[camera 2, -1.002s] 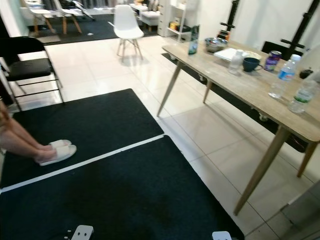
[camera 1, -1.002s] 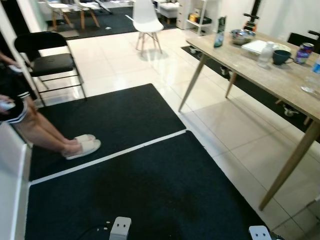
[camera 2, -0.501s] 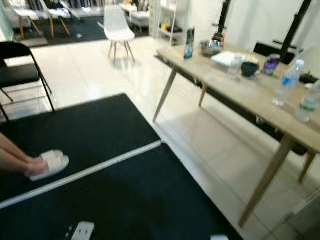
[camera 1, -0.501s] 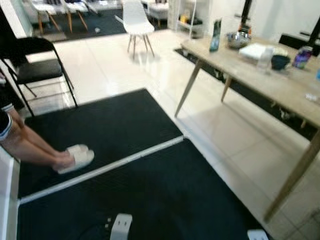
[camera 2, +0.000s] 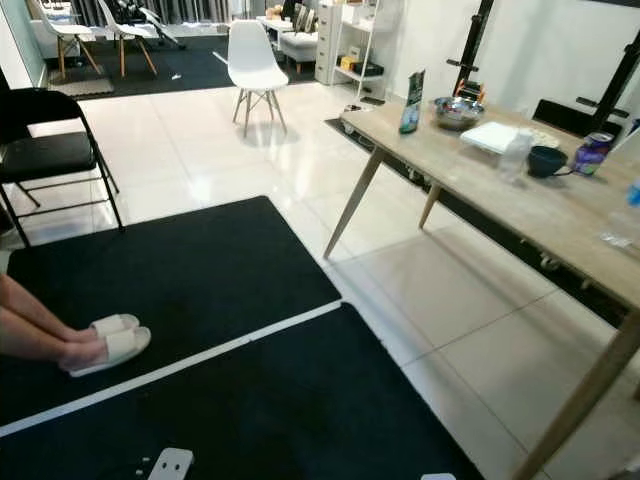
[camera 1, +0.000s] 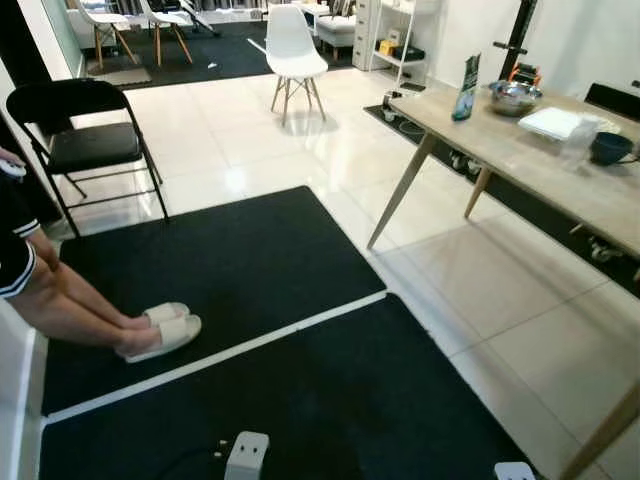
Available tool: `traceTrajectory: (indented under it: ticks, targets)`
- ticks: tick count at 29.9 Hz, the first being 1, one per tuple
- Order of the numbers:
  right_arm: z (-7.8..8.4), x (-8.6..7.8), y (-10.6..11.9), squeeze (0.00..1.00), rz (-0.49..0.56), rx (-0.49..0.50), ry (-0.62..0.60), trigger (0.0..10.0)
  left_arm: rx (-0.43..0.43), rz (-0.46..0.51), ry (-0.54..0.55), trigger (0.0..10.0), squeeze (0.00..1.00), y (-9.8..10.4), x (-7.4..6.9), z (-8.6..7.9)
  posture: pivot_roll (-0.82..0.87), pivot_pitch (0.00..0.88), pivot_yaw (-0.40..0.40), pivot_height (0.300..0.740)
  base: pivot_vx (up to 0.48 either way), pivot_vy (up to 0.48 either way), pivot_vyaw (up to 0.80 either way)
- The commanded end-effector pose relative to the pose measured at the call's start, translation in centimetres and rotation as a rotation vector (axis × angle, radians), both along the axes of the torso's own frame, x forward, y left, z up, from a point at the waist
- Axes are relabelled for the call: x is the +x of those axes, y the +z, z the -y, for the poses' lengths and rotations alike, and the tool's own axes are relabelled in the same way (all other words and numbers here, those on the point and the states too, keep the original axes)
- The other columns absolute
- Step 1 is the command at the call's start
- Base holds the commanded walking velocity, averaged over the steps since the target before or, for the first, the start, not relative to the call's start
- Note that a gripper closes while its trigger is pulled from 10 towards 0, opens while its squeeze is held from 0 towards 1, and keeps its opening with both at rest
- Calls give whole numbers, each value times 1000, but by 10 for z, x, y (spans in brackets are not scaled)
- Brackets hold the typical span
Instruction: Restocking fridge
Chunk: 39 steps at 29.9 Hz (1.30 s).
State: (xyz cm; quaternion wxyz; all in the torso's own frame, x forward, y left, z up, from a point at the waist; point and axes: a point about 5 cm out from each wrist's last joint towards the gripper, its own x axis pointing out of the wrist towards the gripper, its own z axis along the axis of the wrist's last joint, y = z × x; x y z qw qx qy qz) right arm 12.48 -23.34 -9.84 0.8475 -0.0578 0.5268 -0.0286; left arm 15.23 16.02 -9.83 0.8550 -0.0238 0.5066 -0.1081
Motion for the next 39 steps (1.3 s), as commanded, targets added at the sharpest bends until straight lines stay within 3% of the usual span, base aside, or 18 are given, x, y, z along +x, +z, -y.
traceTrajectory:
  ticks: [1,10,39]
  targets:
    - [2,4,2,0,12,-6,9,10000,2,-5,-6,10000,0,-1,-1,0,-78,0,-10,740,364,0,0]
    - [1,3,1,0,12,-2,6,10000,-2,-9,-4,10000,0,-1,-3,1,-76,0,-11,740,370,0,0]
    - [-4,-1,-2,0,-29,14,-22,10000,4,-3,-9,10000,0,0,-1,-1,-71,0,-2,740,476,0,-788]
